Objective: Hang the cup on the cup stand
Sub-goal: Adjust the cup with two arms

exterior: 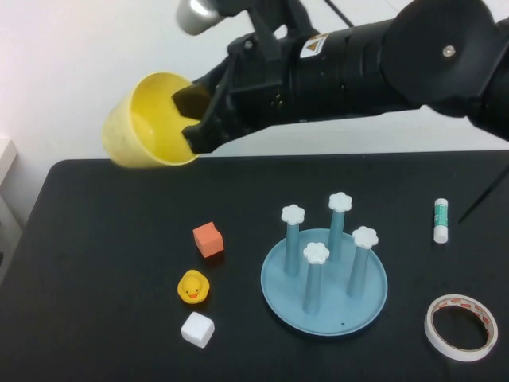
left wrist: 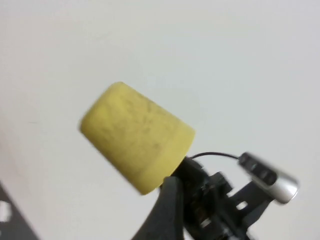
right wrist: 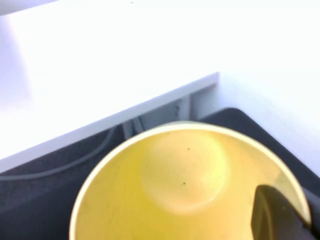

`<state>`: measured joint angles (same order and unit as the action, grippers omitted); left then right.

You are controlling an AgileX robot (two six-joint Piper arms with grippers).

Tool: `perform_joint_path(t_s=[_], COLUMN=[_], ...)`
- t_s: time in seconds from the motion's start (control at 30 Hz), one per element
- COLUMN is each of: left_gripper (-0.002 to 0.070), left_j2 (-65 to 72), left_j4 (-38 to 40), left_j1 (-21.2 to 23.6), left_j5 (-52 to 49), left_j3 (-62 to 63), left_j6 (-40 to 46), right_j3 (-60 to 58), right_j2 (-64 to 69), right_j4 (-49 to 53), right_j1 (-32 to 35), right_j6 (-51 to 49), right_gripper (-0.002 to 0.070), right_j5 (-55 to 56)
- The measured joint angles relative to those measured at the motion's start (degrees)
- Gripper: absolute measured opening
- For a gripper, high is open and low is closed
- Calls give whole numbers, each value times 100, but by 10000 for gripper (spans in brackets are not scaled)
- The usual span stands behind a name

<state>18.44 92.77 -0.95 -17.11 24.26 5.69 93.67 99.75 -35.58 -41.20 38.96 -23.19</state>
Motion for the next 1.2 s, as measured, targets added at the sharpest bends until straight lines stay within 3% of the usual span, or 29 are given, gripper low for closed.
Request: perform_joint_path(t_s=[0.2, 0.53, 0.83, 1.03, 1.2], left_gripper=[688, 688, 688, 686, 606], left_j2=[0, -25, -38, -38, -26], left_j4=[489, 564, 686, 614, 603], left_j1=[0, 0, 0, 0, 0], left_j5=[0, 104, 318, 282, 328], left_j3=[0, 13, 49, 49, 49], left_j6=[-19, -569, -814, -775, -464], right_j3=[-13, -25, -461, -964, -1012], right_j2=[-71, -198, -207, -226, -226], right_j4=[-986, -3932, -4820, -6002, -6120], right_j1=[-415, -1178, -1313, -1356, -1362], right_j6=[1178, 4198, 4709, 5805, 6128], right_gripper=[17, 17, 17, 17, 17], right_j5=[21, 31, -175, -454, -634])
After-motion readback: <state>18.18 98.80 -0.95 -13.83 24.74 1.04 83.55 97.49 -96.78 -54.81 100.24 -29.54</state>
